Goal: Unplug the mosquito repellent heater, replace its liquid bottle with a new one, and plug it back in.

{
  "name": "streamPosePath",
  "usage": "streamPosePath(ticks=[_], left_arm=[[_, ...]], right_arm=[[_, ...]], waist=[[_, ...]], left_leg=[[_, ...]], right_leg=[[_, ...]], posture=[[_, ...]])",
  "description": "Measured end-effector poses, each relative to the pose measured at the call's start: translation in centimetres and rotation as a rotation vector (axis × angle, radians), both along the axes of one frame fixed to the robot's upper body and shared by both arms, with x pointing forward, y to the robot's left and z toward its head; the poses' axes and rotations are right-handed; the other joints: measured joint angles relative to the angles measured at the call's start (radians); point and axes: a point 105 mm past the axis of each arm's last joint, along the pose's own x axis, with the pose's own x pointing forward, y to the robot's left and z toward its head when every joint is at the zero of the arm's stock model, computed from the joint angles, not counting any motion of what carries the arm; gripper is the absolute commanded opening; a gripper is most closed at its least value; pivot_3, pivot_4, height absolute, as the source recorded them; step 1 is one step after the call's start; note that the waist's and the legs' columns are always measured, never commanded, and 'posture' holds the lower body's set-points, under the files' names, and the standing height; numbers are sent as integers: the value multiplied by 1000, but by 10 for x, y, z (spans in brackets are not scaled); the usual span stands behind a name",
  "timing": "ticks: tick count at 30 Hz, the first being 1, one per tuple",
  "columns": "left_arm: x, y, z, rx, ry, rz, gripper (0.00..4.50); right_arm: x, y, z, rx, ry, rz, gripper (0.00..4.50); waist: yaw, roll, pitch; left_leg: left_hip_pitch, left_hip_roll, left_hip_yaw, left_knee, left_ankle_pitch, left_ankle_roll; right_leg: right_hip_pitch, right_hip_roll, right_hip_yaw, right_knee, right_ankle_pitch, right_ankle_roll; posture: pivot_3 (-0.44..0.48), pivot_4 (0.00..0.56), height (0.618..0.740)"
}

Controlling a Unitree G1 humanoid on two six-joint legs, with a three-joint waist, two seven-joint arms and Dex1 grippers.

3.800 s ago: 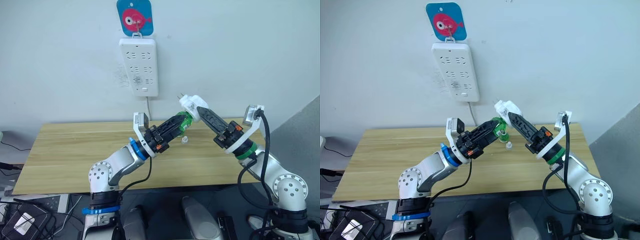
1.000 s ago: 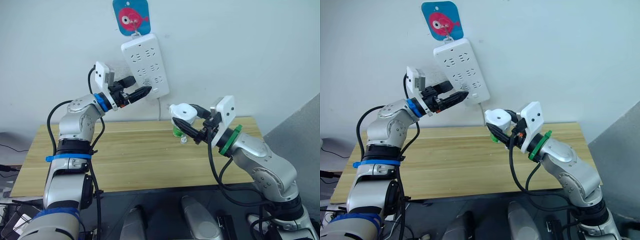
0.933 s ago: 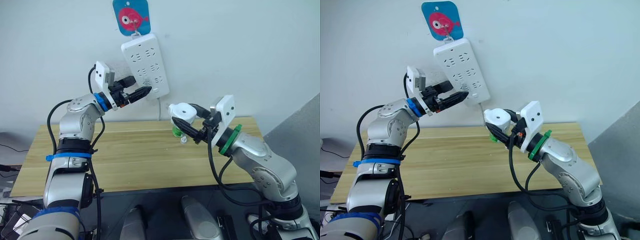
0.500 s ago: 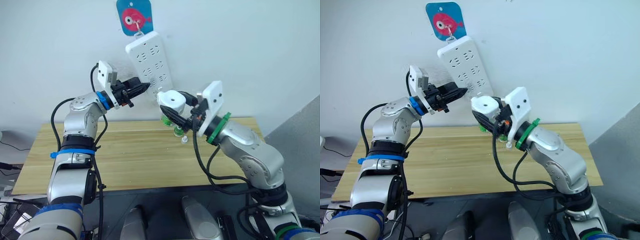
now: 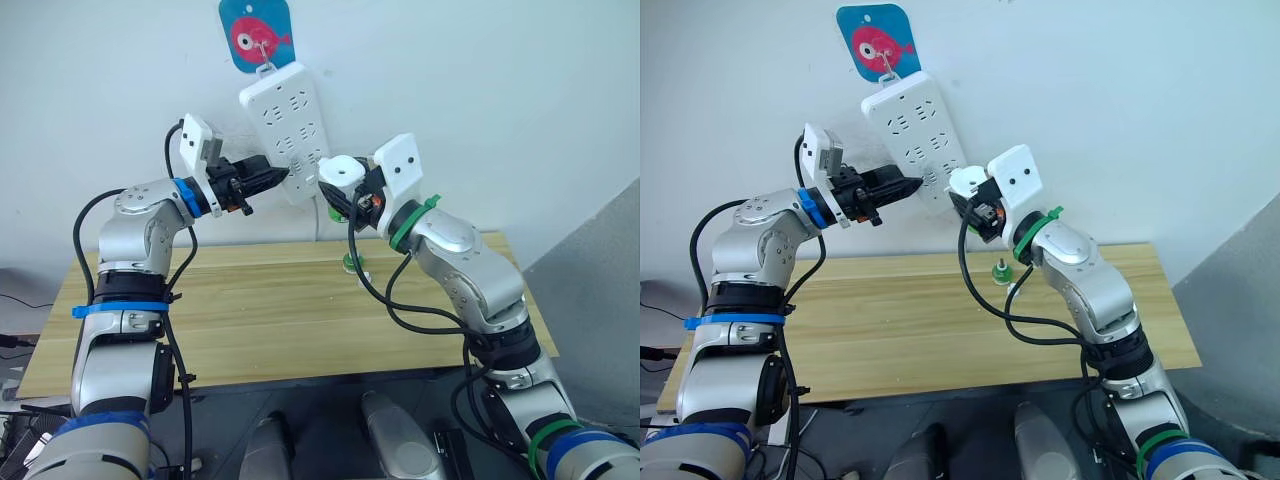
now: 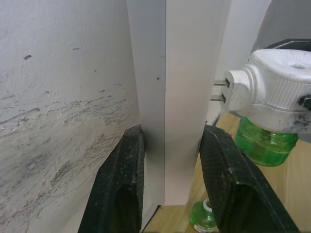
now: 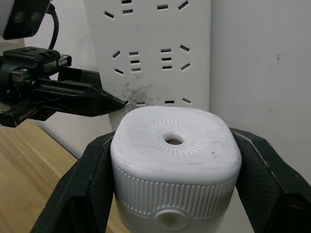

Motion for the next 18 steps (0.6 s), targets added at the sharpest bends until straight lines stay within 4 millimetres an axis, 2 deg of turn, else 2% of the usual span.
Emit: streamPosePath(ticks=[18], left_arm=[[0, 0, 0, -2, 5, 6, 1321]], right_arm=[[7, 11, -2, -46, -31, 9, 3036]], waist=[[1, 0, 0]], left_leg=[[0, 0, 0, 1, 0, 0]], right_leg=[[0, 0, 0, 1, 0, -1]], posture=[[-260, 212, 740]])
